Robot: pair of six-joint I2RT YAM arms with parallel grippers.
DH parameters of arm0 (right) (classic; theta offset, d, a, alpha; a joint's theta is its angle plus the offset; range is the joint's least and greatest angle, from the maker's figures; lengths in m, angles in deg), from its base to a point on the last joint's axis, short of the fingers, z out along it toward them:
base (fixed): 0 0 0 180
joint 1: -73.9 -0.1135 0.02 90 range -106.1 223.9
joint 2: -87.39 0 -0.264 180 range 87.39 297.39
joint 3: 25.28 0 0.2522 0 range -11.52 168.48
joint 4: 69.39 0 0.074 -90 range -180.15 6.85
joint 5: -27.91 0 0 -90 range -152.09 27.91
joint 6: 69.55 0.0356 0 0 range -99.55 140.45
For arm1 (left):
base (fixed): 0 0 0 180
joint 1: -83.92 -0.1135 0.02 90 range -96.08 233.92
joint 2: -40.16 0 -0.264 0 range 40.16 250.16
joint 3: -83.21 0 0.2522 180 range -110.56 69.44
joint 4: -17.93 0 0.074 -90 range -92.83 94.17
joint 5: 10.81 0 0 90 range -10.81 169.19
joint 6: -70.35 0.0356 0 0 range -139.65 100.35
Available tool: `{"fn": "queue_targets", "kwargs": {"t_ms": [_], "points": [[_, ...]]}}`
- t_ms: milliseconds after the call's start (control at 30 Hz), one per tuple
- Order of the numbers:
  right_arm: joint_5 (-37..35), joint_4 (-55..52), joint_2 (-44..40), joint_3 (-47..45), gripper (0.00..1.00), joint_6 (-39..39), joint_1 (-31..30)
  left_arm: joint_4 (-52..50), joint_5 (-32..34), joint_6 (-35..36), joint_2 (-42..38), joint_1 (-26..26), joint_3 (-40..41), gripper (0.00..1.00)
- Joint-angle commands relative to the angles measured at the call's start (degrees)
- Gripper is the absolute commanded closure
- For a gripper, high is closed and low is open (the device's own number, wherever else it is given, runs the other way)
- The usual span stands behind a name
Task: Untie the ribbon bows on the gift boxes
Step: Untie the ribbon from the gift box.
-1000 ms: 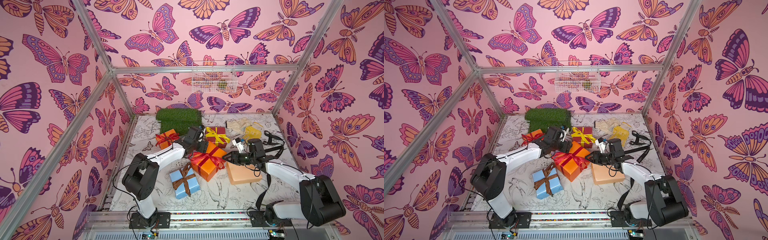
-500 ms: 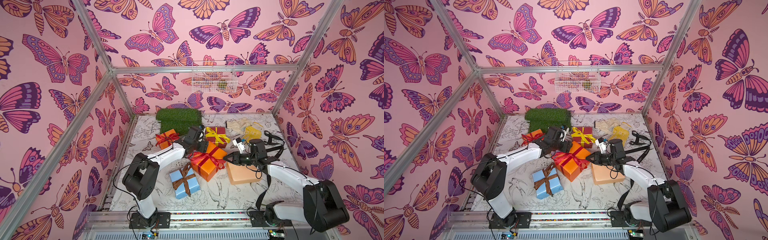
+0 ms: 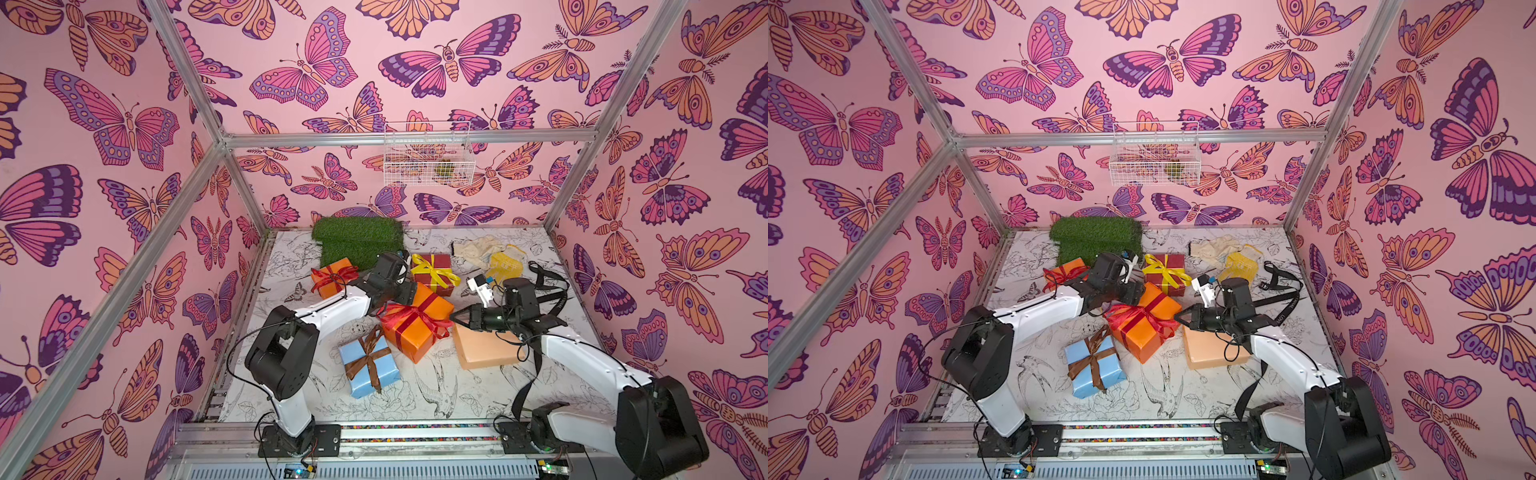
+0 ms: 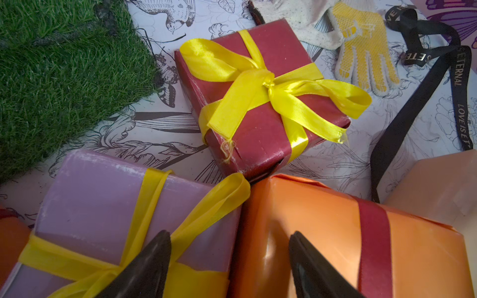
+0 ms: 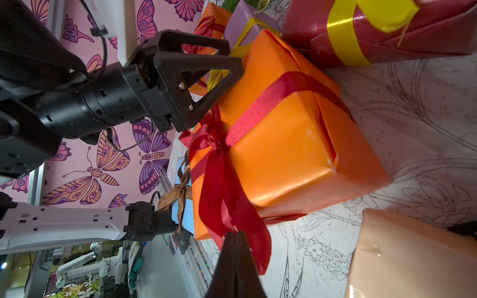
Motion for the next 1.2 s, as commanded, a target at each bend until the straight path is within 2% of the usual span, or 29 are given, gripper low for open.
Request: {"fn": "queue_targets", "kwargs": {"t_ms": [0,367,867,1167], "points": [[0.68,-4.21,-2.52,5.29,1.00,-1.01,0.34,-0.18,-0.26,0.91,1.42,-0.13,0.72,0.26],[-5.03,-15.20,-9.42,21.99,1.00,-1.94,0.34,2.77,-0.42,1.75,1.50,0.16,3.84,0.27],[-8.67,-24.57,-7.49,41.91,1.00,-7.48,0.34,5.11,-0.02,1.35,1.83,1.37,6.15,0.27],[-11.32,-26.03,-4.76,51.82,1.00,-9.25,1.16,5.94,-0.02,1.02,1.99,1.71,6.59,0.27]]}}
